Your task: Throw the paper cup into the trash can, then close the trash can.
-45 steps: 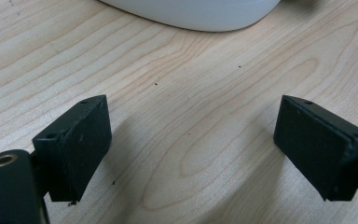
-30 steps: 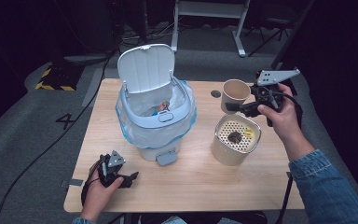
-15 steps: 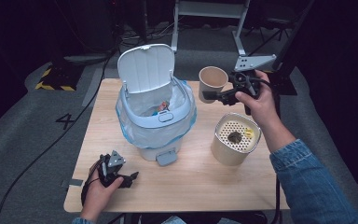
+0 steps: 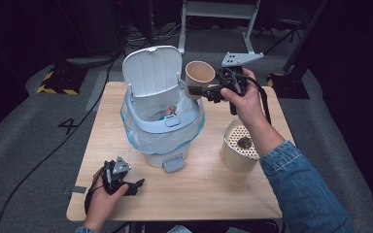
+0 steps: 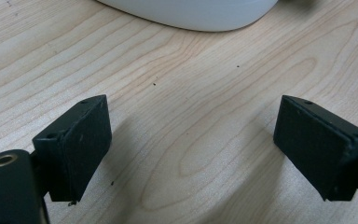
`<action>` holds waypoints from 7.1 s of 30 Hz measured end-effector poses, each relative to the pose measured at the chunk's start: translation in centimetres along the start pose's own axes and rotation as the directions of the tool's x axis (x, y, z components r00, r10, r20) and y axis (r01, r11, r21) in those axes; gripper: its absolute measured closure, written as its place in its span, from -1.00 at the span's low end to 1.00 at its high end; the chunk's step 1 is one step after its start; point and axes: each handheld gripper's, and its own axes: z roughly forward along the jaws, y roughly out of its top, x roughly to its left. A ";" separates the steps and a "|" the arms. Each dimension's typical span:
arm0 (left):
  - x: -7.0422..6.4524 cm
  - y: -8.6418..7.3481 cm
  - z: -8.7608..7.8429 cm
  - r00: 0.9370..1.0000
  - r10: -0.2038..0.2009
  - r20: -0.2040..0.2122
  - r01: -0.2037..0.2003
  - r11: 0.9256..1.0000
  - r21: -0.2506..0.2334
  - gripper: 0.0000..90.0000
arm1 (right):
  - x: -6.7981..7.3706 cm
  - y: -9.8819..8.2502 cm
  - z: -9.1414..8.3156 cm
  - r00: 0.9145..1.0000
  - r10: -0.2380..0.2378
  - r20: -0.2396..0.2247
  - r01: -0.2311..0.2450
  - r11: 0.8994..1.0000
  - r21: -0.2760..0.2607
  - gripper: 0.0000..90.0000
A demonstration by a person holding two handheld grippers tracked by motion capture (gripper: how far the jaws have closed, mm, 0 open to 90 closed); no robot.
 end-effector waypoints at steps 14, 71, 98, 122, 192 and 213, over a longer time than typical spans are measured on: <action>0.0 0.0 0.0 1.000 0.001 0.000 -0.001 1.000 -0.001 -0.74 | 1.0 -0.5 4.4 0.999 0.028 0.016 -0.027 0.998 -0.051 -0.37; 0.2 -0.1 -0.1 1.000 0.018 0.012 -0.018 1.000 -0.001 -0.73 | 2.4 -1.2 -5.4 0.985 -0.049 0.168 0.022 0.988 0.155 -0.58; 0.1 -0.1 -0.1 1.000 0.012 0.013 -0.012 1.000 -0.001 -0.74 | 1.2 -8.7 -17.7 0.963 0.019 0.270 -0.071 0.980 0.183 -0.54; 0.2 -0.1 -0.1 1.000 0.018 0.009 -0.018 1.000 0.001 -0.73 | 2.8 -17.9 -22.1 0.927 0.121 0.356 -0.212 0.950 0.229 -0.49; 2.5 6.6 -9.0 0.960 0.019 0.278 0.066 0.954 -0.292 -0.18 | 4.4 -32.9 -19.0 0.879 0.109 0.463 -0.291 0.894 0.341 -0.67; 4.5 14.3 -14.1 0.961 0.100 0.259 0.011 0.919 -0.395 0.20 | 4.5 -32.9 -19.0 0.878 0.113 0.466 -0.295 0.893 0.339 -0.66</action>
